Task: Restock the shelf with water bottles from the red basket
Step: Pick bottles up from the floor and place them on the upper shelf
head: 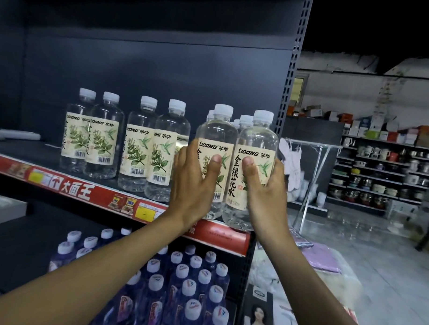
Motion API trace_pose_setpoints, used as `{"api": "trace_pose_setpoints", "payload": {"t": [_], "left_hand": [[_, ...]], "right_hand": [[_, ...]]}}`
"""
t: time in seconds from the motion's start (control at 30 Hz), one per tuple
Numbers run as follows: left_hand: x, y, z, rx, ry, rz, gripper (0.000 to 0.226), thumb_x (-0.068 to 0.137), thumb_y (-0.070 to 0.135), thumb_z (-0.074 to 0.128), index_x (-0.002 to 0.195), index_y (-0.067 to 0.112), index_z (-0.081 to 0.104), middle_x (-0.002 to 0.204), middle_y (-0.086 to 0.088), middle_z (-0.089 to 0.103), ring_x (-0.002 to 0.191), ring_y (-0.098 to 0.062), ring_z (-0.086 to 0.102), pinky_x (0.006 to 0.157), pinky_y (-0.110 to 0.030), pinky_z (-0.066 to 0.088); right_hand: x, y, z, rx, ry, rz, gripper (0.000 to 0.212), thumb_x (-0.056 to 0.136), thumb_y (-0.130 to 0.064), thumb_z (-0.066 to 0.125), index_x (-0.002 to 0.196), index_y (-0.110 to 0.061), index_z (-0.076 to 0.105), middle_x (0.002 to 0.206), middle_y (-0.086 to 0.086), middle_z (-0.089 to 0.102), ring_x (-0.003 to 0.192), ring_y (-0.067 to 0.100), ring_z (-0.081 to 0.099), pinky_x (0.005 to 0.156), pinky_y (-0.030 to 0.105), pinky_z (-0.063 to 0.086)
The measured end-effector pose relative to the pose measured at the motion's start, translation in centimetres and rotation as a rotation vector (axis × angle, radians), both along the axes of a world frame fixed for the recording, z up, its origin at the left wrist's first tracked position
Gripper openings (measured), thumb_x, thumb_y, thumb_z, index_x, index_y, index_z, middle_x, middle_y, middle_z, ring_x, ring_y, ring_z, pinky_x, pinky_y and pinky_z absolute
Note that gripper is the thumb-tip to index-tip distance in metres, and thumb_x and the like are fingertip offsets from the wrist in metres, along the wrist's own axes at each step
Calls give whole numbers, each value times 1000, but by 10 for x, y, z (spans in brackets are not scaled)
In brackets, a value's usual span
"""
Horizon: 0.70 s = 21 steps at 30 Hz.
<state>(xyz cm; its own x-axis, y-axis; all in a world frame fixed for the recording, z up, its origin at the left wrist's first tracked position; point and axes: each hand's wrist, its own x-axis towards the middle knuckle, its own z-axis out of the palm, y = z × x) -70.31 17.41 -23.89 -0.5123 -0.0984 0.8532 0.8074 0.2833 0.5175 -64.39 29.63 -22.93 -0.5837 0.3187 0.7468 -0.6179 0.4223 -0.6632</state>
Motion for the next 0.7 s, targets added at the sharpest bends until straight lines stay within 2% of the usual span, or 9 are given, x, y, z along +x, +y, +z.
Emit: {"api": "trace_pose_setpoints", "payload": {"t": [0.07, 0.1, 0.2, 0.27, 0.4, 0.47, 0.53, 0.63, 0.7], "left_hand": [[-3, 1, -1, -30, 6, 41, 71, 93, 64, 25, 152, 25, 22, 141, -1, 40, 130, -17, 39, 109, -42, 36], [-4, 1, -1, -51, 6, 55, 73, 93, 64, 24, 154, 25, 17, 150, -3, 34, 138, -17, 33, 114, -39, 29], [-9, 2, -1, -107, 27, 95, 76, 93, 64, 19, 156, 22, 10, 162, -1, 19, 141, 0, 15, 111, -12, 4], [-11, 3, -1, -119, 27, 113, 77, 92, 65, 16, 156, 23, 7, 163, 1, 16, 135, 6, 10, 105, -4, -4], [-13, 4, 0, -131, 30, 135, 73, 96, 62, 19, 156, 25, 3, 163, 2, 13, 134, 8, 8, 105, -7, 0], [-12, 4, 1, -119, 55, 127, 67, 101, 52, 26, 156, 24, 2, 163, 1, 13, 143, -3, 16, 109, -19, 11], [-11, 3, 2, -117, 57, 110, 65, 102, 46, 29, 156, 23, 1, 164, 1, 11, 146, -13, 19, 110, -25, 16], [-10, 3, 4, -132, 52, 91, 66, 102, 44, 30, 156, 22, -2, 164, 0, 10, 147, -16, 20, 112, -30, 21], [-8, 1, 1, -164, 58, 85, 67, 102, 44, 29, 156, 23, -6, 165, 2, 5, 148, -12, 15, 113, -30, 18]], "right_hand": [[-3, 1, -1, 2, -1, -14, 51, 88, -56, 55, 129, -29, 44, 102, -24, 64, 92, -20, 57, 72, 4, 42], [-4, 0, -1, 6, 0, -22, 51, 88, -57, 55, 129, -29, 44, 102, -24, 64, 93, -20, 57, 72, 5, 42], [-10, 1, -2, 10, 14, -42, 54, 87, -58, 55, 130, -27, 45, 102, -20, 65, 92, -16, 58, 74, 9, 42], [-13, 2, -2, 13, 15, -55, 51, 88, -57, 55, 127, -26, 46, 98, -23, 64, 89, -20, 57, 71, 4, 42], [-18, 2, -1, 20, 2, -52, 54, 88, -58, 55, 130, -27, 43, 99, -25, 62, 88, -24, 55, 66, -5, 39], [-21, 2, -1, 27, -8, -33, 58, 87, -58, 55, 133, -26, 41, 103, -24, 63, 92, -21, 56, 68, -2, 41], [-20, 2, 0, 36, -30, -14, 60, 87, -59, 54, 135, -26, 39, 106, -24, 63, 93, -20, 57, 70, 1, 41], [-16, 2, 1, 46, -67, -1, 55, 89, -58, 53, 132, -27, 37, 103, -31, 57, 87, -28, 53, 66, -2, 40], [-12, 2, 1, 45, -72, 10, 61, 87, -60, 53, 136, -27, 36, 106, -28, 59, 88, -22, 57, 75, 7, 44]]}}
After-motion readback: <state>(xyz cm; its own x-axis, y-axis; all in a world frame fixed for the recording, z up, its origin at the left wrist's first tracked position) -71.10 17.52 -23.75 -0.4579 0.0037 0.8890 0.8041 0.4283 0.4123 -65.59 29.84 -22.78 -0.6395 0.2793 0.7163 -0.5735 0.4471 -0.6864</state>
